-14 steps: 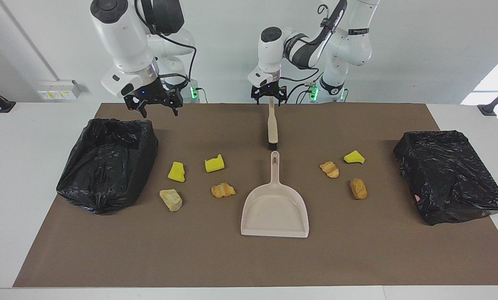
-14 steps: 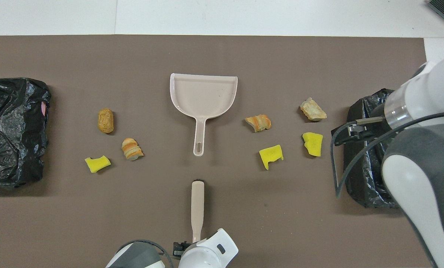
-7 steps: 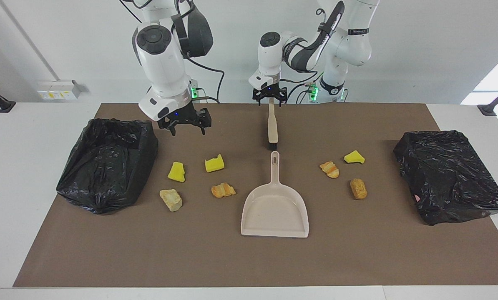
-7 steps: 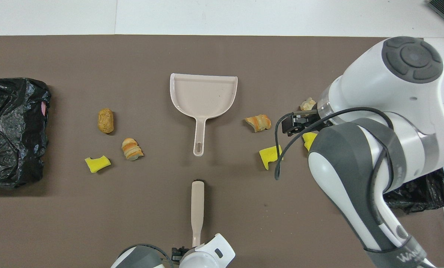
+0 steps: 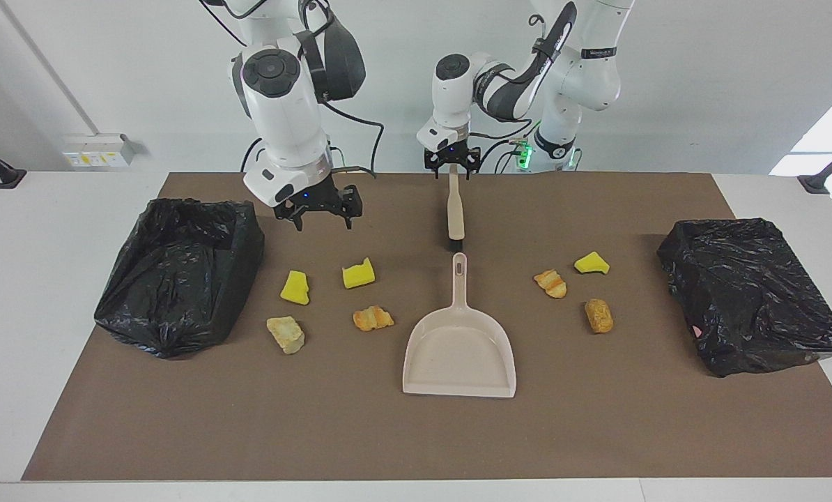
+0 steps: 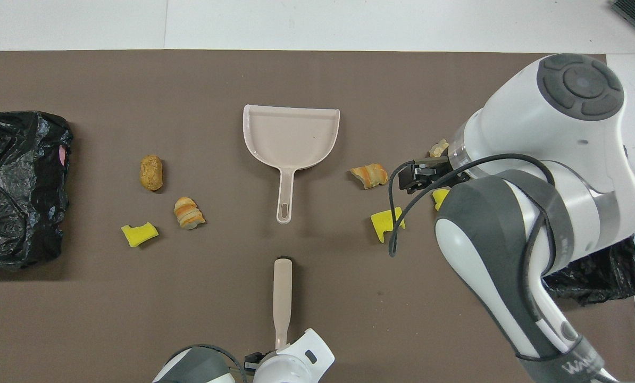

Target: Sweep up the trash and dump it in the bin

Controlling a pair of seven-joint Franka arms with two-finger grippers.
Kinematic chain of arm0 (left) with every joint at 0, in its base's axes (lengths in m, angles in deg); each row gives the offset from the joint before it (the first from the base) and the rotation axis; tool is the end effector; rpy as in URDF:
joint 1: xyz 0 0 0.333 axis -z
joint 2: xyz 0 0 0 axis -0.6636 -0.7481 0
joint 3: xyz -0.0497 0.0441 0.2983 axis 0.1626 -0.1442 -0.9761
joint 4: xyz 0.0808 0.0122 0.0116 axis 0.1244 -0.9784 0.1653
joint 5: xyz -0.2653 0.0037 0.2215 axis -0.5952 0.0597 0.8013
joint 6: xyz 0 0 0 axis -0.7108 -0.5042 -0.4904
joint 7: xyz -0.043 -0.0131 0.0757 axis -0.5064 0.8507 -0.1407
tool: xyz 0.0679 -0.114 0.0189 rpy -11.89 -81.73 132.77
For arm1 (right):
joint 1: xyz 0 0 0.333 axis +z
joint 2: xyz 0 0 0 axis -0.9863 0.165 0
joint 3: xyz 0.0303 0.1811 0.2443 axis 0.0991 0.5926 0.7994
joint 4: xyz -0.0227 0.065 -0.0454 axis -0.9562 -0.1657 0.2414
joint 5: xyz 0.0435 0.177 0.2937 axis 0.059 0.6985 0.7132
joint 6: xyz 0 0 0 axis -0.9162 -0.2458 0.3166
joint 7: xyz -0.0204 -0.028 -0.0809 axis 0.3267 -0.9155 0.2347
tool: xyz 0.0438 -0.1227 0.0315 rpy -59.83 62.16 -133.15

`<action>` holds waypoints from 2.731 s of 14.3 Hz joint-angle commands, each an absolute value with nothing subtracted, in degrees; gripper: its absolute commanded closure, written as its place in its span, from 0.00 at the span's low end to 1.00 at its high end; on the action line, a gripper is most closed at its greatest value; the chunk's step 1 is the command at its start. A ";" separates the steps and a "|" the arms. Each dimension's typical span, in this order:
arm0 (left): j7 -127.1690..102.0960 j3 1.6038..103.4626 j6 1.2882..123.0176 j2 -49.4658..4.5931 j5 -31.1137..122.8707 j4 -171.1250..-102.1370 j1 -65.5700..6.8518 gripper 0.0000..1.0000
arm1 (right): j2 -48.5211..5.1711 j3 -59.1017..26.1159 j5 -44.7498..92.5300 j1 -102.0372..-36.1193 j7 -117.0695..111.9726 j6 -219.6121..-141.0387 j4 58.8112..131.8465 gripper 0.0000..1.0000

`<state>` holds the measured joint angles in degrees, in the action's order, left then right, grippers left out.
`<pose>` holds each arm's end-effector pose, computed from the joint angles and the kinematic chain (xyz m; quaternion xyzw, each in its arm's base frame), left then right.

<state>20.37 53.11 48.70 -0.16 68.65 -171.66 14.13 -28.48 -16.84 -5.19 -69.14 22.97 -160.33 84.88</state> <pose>0.1979 -0.3375 0.3428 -0.9948 0.0809 0.0442 0.0433 0.5221 0.1713 0.4977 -0.9991 -0.0043 0.0414 0.0096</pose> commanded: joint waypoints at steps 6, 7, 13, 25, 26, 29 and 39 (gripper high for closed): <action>14.14 52.49 38.85 2.74 68.91 -166.93 8.88 1.00 | -26.04 -16.84 -4.24 -66.09 29.26 -165.46 84.92 0.00; 11.51 52.58 35.86 3.52 68.91 -166.05 6.96 1.00 | -25.68 -16.84 -4.15 -65.83 29.79 -166.52 84.92 0.00; -1.15 52.41 20.38 13.20 68.99 -163.67 -4.03 1.00 | -21.82 -16.75 -2.39 -61.88 34.61 -174.77 84.57 0.00; -25.49 52.58 32.75 7.84 72.33 -160.32 -39.35 1.00 | -1.34 -17.19 -11.35 -49.22 52.29 -186.30 71.29 0.00; -27.26 52.58 33.80 7.58 72.33 -160.41 -40.94 1.00 | -1.07 -17.19 -12.58 -48.52 52.73 -186.65 71.55 0.00; -28.07 52.41 36.53 6.08 72.25 -160.32 -42.19 1.00 | -1.51 -16.93 -14.70 -48.42 52.56 -186.22 71.82 0.15; -32.02 52.41 36.01 5.99 72.16 -160.41 -45.53 1.00 | -5.45 -16.22 -15.14 -48.68 44.85 -184.73 76.12 1.00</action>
<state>-31.12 51.79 35.83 6.32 71.87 -161.20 -44.51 -2.21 -16.75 -14.71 -47.78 48.41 -185.71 73.81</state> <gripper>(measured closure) 0.740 0.687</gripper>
